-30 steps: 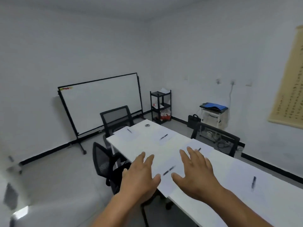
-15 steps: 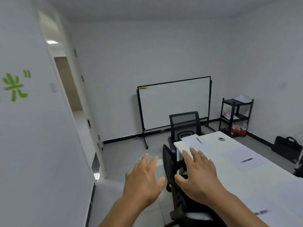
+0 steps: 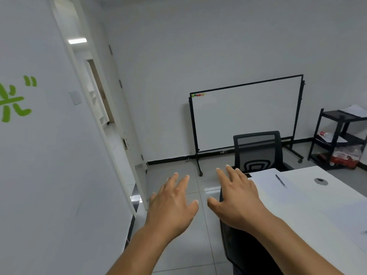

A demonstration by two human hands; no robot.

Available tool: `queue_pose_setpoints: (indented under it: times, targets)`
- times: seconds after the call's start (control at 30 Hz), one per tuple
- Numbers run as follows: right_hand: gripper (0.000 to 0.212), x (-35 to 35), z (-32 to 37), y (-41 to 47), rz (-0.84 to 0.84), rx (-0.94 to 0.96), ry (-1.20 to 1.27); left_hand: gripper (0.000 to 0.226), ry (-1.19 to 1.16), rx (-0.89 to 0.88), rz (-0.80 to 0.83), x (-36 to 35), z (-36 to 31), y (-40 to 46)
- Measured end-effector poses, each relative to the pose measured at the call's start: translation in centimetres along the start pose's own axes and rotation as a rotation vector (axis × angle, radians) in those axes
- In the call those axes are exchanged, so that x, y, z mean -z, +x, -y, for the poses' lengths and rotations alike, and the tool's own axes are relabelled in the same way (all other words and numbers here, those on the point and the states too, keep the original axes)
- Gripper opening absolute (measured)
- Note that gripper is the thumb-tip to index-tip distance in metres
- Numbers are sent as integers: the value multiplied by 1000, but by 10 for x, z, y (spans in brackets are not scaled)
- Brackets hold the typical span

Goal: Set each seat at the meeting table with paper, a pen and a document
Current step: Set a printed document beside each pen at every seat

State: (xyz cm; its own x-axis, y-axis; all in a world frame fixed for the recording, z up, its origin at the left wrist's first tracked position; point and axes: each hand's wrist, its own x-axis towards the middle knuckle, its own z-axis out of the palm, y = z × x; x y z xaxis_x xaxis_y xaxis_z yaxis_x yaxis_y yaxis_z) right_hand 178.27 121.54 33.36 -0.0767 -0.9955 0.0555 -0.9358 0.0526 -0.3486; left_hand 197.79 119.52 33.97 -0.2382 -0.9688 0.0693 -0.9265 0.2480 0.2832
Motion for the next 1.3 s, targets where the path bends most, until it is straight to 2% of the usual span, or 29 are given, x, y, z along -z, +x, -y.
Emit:
queue_pose_setpoints:
  times: [0.2,0.4,0.6,0.8,1.0,1.3]
  targets:
    - [95,-22,13,83,38,47,-26,81,-63,41,-3,-8,38,77]
    - [94,-60,52,181,70,64,-63,83,-97,42,34,-23,110,167]
    - [96,-82,119,306,85,-3,-73,88,-141,3,92,-11,189,296]
    - [100,-64,149,400,47,-99,-112,95,-140,-73,133,19,218,401]
    - [96,-53,139,474,-20,-116,-118,91,-119,-133,111,29,222,482]
    - [93,-58,73,625,-123,-100,-7,80,-52,-188,47,18,196,642]
